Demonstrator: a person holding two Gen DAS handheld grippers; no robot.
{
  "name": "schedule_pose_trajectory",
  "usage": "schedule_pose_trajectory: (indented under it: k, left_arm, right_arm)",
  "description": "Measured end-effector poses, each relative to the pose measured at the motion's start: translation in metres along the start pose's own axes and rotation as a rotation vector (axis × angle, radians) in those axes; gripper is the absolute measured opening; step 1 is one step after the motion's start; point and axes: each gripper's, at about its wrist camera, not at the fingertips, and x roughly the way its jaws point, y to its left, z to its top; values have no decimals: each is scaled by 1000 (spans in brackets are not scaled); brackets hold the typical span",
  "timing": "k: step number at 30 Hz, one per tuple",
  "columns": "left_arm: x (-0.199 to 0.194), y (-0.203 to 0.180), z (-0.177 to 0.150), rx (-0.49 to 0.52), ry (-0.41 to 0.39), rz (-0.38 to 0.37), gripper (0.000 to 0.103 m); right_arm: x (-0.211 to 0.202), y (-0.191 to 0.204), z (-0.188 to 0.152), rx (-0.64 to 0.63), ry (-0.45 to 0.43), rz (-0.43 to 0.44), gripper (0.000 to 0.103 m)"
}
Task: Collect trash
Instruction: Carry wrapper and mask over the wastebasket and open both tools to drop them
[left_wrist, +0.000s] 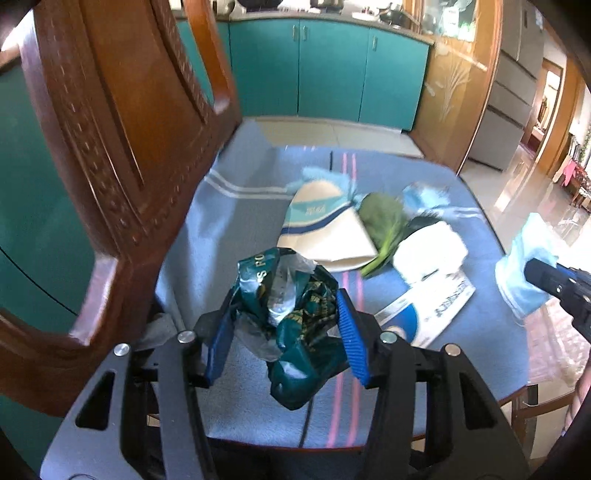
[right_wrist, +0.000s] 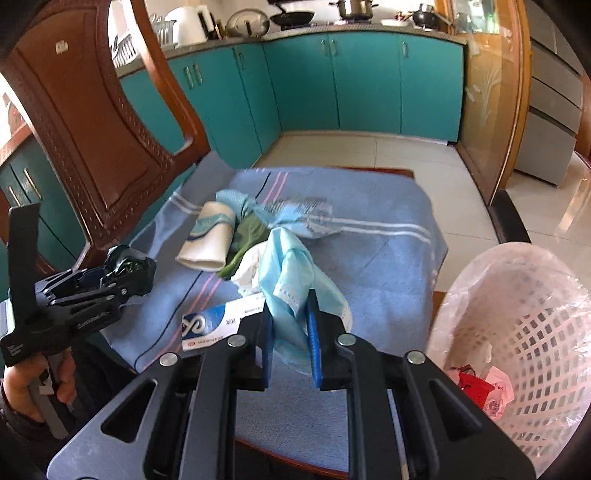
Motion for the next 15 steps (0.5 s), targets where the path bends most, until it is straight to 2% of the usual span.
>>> schedule_pose_trajectory:
  k: [7,15]
  left_arm:
    - [-35,-19,13,31,-88,-48,53]
    - [-47,-64,20,100,-111,-128,53]
  right_arm:
    - [-48,-33,11,62,-118,-61,17]
    - [-89,-88,-4,160,-182,-178,17]
